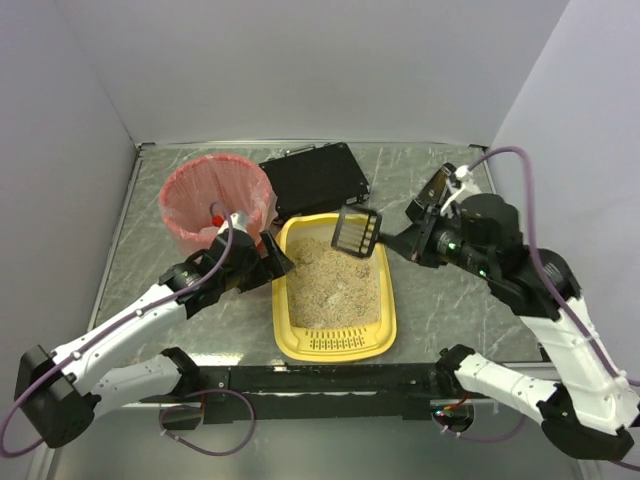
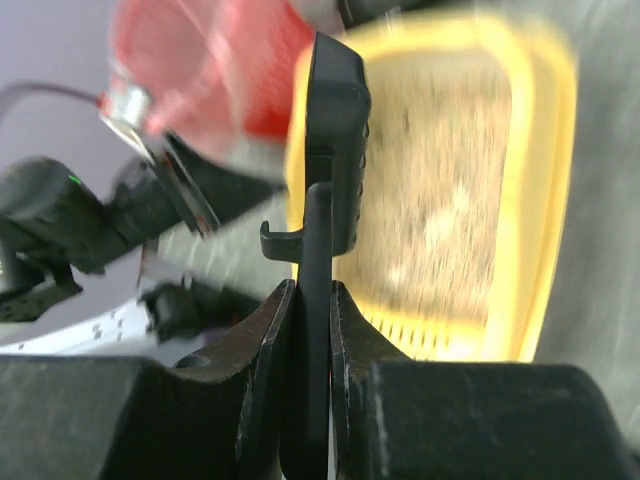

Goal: Clean the litter box

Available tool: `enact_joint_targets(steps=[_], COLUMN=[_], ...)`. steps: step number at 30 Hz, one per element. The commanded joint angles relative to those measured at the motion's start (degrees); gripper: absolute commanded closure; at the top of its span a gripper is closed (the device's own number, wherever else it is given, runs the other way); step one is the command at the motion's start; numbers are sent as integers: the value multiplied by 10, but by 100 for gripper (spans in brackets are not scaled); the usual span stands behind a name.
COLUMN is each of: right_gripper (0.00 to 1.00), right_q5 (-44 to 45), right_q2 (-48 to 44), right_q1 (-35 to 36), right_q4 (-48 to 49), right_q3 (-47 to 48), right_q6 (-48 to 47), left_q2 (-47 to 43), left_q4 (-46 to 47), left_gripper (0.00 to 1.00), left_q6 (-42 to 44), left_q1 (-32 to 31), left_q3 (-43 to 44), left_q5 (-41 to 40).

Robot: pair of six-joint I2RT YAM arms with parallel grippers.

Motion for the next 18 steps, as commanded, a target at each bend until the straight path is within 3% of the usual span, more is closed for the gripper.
enact_joint_targets(steps=[1, 5, 11, 15, 18], right_gripper=[100, 100, 100, 100, 100], right_q5=[-143, -179, -60, -53, -56], right_q2=[58, 118, 213, 244, 247], right_q1=[-30, -34, -30, -28, -21], right_q4=[-69, -11, -35, -26, 37], right_q3=[-79, -114, -89, -99, -138], right_q6=[130, 176, 230, 259, 294], left_q2=[4, 14, 21, 24, 33], left_q4=[66, 68, 53, 61, 60], left_gripper=[3, 3, 3, 3, 3], left_q6=[19, 18, 27, 20, 17], left_q1=[-2, -2, -2, -2, -2], left_q3=[16, 15, 32, 26, 26], left_q5=[12, 1, -16, -3, -3])
